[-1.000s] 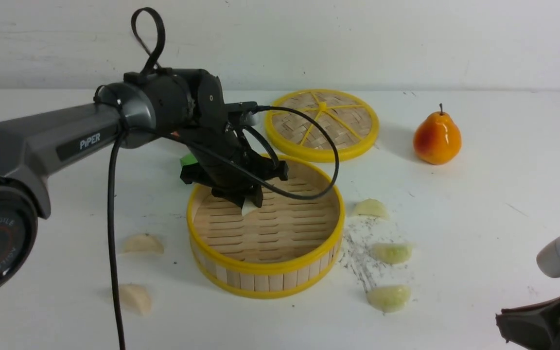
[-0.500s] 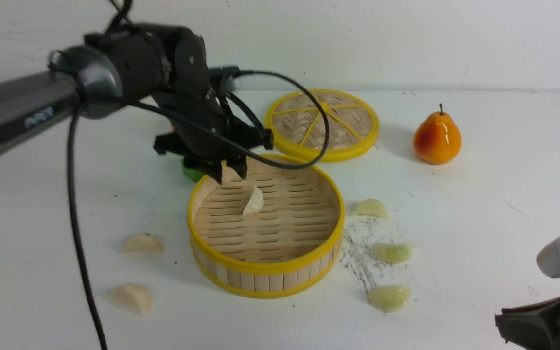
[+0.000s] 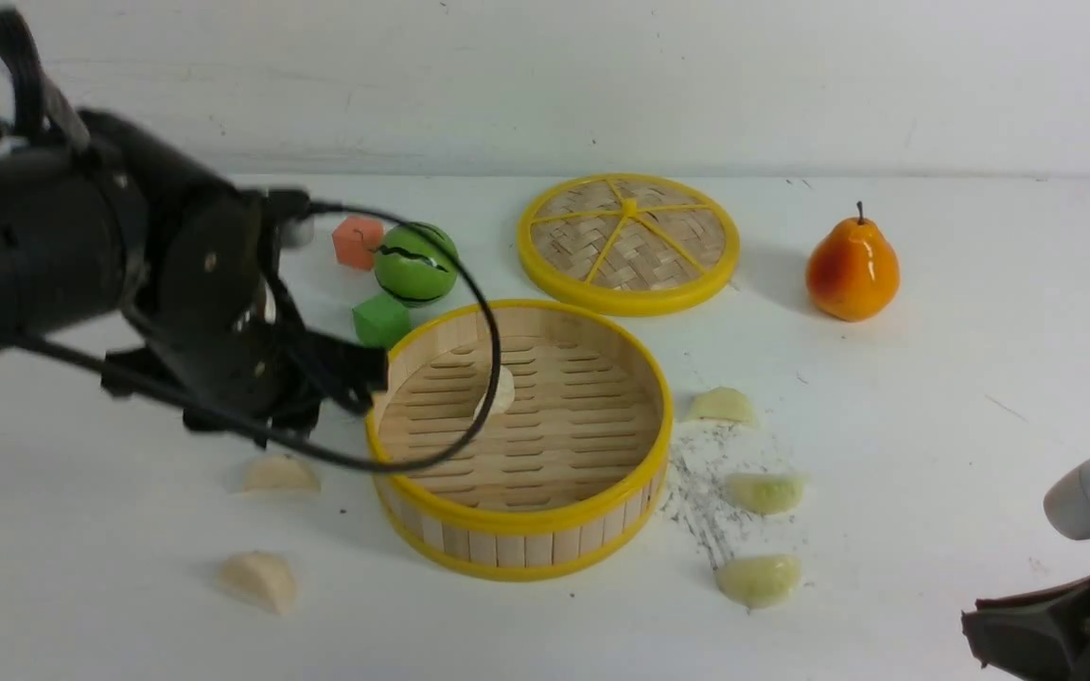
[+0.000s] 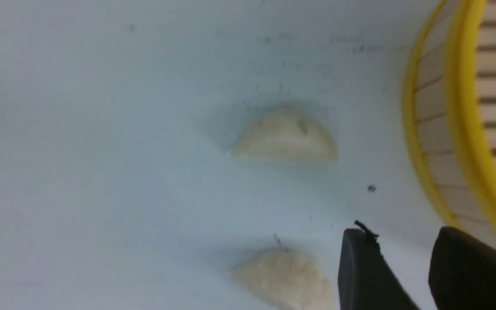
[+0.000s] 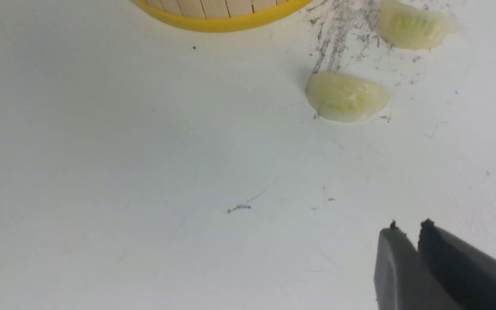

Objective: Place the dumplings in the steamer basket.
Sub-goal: Use the left arm to grab a dumpling

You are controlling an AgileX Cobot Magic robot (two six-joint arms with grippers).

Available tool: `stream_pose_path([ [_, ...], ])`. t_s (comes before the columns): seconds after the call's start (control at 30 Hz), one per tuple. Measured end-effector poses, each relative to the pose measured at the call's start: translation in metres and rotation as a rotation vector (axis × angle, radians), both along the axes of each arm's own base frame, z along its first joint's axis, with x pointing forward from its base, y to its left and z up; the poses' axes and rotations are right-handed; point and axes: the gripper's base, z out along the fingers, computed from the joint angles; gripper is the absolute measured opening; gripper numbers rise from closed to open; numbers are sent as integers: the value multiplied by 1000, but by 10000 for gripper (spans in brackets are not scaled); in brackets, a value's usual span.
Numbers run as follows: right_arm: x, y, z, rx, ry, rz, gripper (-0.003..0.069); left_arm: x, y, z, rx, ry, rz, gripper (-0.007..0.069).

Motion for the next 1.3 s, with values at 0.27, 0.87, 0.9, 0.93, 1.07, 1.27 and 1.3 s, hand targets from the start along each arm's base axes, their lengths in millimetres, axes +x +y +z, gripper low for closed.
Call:
stream_pose_path([
  [0.27, 0, 0, 0, 11, 2, -3, 83, -5, 0, -19, -141, -26, 182, 254],
  [0.87, 0, 1, 1, 21, 5, -6, 95, -31, 14, -73, -122, 103, 413, 357],
  [0.9, 0, 1, 1, 21, 5, -6, 95, -32, 14, -75, -129, 99, 410, 356],
  [0.93, 0, 1, 1, 21, 5, -6, 95, -32, 13, -76, -139, 91, 404, 351],
  [1.07, 0, 1, 1, 21, 5, -6, 95, -31, 13, -77, -138, 71, 379, 300],
  [1.27, 0, 1, 1, 21, 4, -7, 95, -30, 19, -76, -52, 54, 328, 190],
  [1.3, 0, 1, 1, 21, 4, -7, 96, -30, 20, -76, -32, 50, 316, 186],
])
